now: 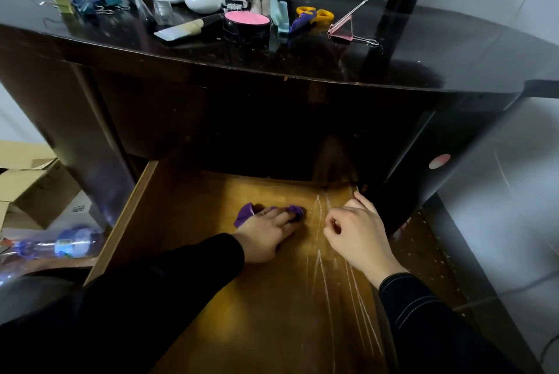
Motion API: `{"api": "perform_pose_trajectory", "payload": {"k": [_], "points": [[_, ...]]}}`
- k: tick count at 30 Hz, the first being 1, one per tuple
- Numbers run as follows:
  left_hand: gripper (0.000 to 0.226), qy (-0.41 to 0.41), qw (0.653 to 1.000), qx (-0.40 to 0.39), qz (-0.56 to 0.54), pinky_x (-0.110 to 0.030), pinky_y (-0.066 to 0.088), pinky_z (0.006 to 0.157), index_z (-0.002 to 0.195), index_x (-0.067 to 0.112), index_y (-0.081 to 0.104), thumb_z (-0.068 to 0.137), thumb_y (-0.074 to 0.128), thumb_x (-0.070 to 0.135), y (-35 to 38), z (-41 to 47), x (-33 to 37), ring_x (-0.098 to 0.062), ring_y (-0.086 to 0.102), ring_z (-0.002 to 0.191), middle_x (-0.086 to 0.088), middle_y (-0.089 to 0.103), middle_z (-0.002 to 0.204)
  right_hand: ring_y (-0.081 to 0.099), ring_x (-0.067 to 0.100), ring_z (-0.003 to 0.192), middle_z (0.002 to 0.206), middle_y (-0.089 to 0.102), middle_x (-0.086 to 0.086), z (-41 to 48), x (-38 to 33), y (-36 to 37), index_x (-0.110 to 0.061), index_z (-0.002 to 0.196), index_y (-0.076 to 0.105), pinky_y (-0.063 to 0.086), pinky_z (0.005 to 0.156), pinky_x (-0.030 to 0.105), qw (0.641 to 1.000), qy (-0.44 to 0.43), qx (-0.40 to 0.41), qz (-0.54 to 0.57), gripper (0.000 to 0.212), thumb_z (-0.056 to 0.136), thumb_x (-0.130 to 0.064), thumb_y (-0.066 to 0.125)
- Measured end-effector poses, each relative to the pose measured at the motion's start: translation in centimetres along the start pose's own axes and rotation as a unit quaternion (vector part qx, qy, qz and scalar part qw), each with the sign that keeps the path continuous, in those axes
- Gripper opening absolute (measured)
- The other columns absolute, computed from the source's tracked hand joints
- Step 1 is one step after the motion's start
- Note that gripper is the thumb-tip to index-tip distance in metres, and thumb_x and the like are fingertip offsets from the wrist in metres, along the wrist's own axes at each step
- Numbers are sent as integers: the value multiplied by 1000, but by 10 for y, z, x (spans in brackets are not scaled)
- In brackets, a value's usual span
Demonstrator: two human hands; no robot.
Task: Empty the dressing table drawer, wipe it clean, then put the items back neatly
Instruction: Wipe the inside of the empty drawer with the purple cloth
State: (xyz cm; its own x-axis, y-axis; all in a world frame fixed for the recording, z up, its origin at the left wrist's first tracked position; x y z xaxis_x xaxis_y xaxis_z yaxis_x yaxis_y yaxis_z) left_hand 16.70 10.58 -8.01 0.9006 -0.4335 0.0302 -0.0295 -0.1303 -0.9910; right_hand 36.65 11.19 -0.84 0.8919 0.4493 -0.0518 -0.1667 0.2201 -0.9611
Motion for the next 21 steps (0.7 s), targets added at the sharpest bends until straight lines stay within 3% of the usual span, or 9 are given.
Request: {"api": "perform_pose_trajectory", "payload": {"k": [3,5,8,11,14,17,21], "points": [[73,77,996,-37,-13,-46,17,125,160,29,14,96,47,18,6,-34,8,-25,13,152,0,14,166,58,9,84,66,61,-12,-2,-1,0,-25,75,71,14,124,31,1000,-7,-2,-7,15,90,-28,67],[70,82,996,-39,-15,-46,29,120,160,29,13,98,45,21,6,-35,2,-25,18,151,0,16,165,58,9,85,67,61,-12,-1,0,1,-25,76,71,14,124,30,1000,-4,-3,-2,15,90,-28,66],[72,7,1000,-8,-25,-41,39,114,160,26,14,96,47,20,-2,-5,-6,-25,24,148,-2,20,163,56,8,83,66,59,-13,1,1,1,-26,77,71,9,124,27,1000,1,-2,7,15,90,-29,65],[75,-94,995,29,-27,-42,29,119,160,23,16,94,52,20,-5,41,-12,-28,22,149,-4,20,163,55,8,82,65,57,-13,2,2,1,-26,76,70,12,125,29,1000,2,-4,12,16,90,-29,64],[76,-122,992,26,-23,-43,19,123,159,19,21,91,55,21,-5,62,-8,-30,19,150,-9,19,163,57,8,83,66,59,-12,2,2,0,-25,76,69,17,126,32,1000,-3,-7,10,16,90,-29,63],[76,-56,998,33,-9,-41,21,123,159,22,23,90,55,20,-4,43,1,-29,24,147,-7,23,162,57,8,84,67,60,-12,2,1,-1,-26,78,71,13,125,29,1000,2,-7,14,15,90,-30,64],[73,116,993,-2,-23,-42,28,121,159,27,21,93,52,18,10,-16,14,-29,27,145,-3,22,161,57,7,83,66,59,-12,1,0,0,-26,77,71,15,126,31,1000,2,-3,18,15,90,-30,66]]}}
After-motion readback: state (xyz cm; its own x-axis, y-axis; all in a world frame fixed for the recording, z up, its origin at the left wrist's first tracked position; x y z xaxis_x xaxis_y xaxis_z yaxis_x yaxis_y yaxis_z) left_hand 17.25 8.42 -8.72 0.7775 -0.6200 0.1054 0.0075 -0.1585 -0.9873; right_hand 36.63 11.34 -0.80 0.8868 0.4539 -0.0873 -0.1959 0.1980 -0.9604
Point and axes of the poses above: each hand's wrist, its own z-axis towards the middle knuckle, its own y-axis out of the palm, x = y × z, the point moved 2 cm from there along z, towards the middle knuckle
